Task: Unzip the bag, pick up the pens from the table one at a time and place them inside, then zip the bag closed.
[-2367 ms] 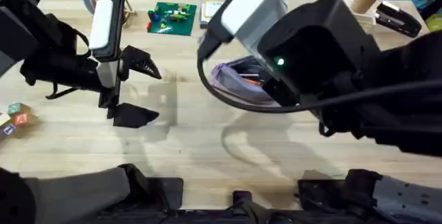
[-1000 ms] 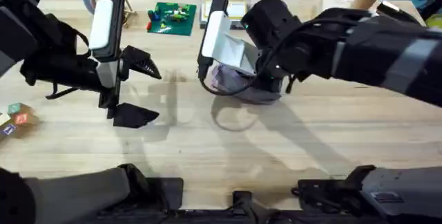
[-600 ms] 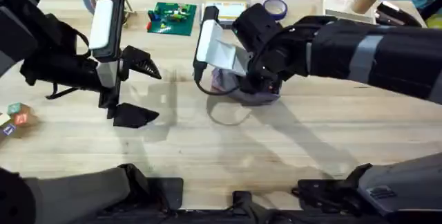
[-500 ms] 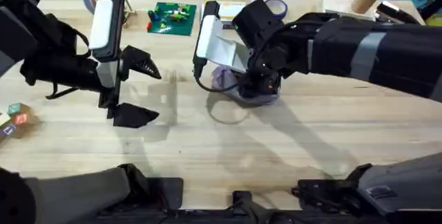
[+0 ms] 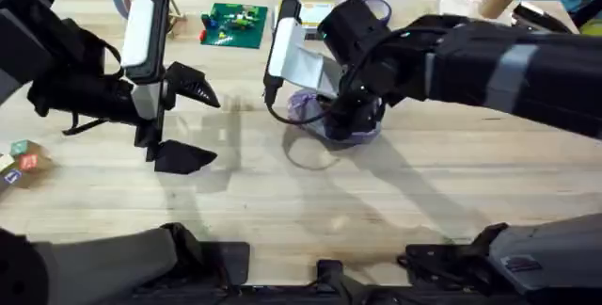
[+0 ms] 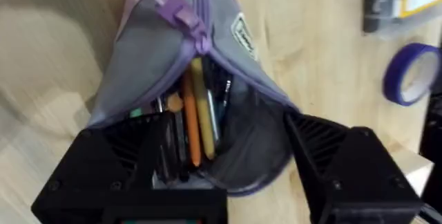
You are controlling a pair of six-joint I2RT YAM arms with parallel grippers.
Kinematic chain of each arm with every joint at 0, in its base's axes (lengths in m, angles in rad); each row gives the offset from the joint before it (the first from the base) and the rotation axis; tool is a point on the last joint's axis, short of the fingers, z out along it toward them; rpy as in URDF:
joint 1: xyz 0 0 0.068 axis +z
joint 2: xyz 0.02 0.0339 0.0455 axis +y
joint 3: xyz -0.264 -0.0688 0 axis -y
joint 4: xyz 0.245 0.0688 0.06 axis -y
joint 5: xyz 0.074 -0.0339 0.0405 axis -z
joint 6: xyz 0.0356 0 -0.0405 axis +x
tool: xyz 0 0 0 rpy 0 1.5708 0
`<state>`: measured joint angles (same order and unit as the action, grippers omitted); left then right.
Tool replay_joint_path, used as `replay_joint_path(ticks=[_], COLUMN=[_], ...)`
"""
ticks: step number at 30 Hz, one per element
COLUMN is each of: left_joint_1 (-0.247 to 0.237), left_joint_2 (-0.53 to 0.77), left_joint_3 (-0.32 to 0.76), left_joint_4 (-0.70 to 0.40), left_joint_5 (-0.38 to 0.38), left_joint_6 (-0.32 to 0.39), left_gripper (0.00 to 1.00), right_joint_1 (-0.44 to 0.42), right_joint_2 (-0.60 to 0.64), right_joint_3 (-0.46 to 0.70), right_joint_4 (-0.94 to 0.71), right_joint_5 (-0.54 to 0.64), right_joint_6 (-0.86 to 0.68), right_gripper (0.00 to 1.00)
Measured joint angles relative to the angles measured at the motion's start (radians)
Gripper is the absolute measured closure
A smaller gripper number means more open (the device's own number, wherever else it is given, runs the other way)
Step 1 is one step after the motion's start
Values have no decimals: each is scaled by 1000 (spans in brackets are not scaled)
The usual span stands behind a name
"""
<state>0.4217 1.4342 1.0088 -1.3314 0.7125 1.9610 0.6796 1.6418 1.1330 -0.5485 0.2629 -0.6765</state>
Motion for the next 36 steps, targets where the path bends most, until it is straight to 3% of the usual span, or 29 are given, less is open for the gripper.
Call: replay_joint_path(ticks=[12, 17, 28, 36], left_joint_1=[-8, -71, -212, -268], left_joint_2=[0, 0, 0, 83], left_joint_3=[0, 0, 0, 0], left_joint_4=[26, 102, 474, 568], left_joint_5=[54, 57, 61, 89], left_joint_6=[0, -16, -382, -510], left_gripper=[7, 7, 10, 10], right_joint_1=[10, 10, 10, 10], right_joint_2=[-274, -364, -468, -493], right_joint_3=[-1, -1, -1, -1], right_joint_4=[-7, -9, -12, -13], right_joint_5=[-25, -25, -40, -48], right_joint_6=[47, 131, 459, 780], right_gripper=[3, 3, 3, 3])
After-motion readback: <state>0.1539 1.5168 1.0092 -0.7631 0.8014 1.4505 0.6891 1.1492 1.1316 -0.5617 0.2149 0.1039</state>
